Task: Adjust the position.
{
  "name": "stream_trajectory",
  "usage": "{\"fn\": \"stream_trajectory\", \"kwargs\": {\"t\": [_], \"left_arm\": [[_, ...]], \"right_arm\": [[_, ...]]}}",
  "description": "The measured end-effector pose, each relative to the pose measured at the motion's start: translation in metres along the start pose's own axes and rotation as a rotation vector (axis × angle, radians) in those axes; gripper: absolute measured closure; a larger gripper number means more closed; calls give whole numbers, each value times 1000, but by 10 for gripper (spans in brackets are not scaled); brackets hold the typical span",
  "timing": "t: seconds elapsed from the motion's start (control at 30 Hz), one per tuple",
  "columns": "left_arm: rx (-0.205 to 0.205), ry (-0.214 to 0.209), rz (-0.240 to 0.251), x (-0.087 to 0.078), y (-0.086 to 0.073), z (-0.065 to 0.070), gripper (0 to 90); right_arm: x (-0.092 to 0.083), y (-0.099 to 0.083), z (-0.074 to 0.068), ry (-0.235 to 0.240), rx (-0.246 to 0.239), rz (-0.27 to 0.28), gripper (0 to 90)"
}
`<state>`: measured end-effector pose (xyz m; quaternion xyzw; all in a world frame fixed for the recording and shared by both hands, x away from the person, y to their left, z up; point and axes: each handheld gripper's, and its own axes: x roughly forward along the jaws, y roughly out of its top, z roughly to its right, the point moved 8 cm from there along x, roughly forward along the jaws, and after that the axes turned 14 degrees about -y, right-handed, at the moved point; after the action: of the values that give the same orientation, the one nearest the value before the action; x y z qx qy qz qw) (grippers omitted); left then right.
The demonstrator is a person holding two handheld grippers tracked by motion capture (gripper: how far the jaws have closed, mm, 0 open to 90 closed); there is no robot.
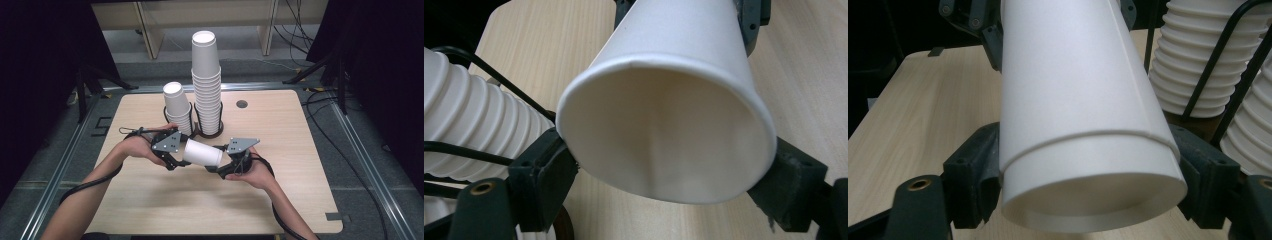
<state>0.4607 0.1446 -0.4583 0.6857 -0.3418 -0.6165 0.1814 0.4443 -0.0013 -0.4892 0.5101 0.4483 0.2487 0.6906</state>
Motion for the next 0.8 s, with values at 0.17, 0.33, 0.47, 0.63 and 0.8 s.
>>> {"fn": "stream_trajectory", "kwargs": {"t": [0.17,0.33,0.47,0.63,0.8], "left_arm": [[5,-14,-18,0,1,1,199],[-5,2,-6,0,3,-1,204],[-3,8,-6,0,3,-2,207],[-15,21,-31,-2,2,-4,213],[-3,31,-109,-6,2,-6,215]], "right_arm": [[1,0,1,-13,12,-5,210],[-1,3,4,-19,7,10,197],[-3,4,5,-25,-1,10,164],[-5,6,7,-52,-4,20,151],[-9,8,10,-82,-18,19,151]]}}
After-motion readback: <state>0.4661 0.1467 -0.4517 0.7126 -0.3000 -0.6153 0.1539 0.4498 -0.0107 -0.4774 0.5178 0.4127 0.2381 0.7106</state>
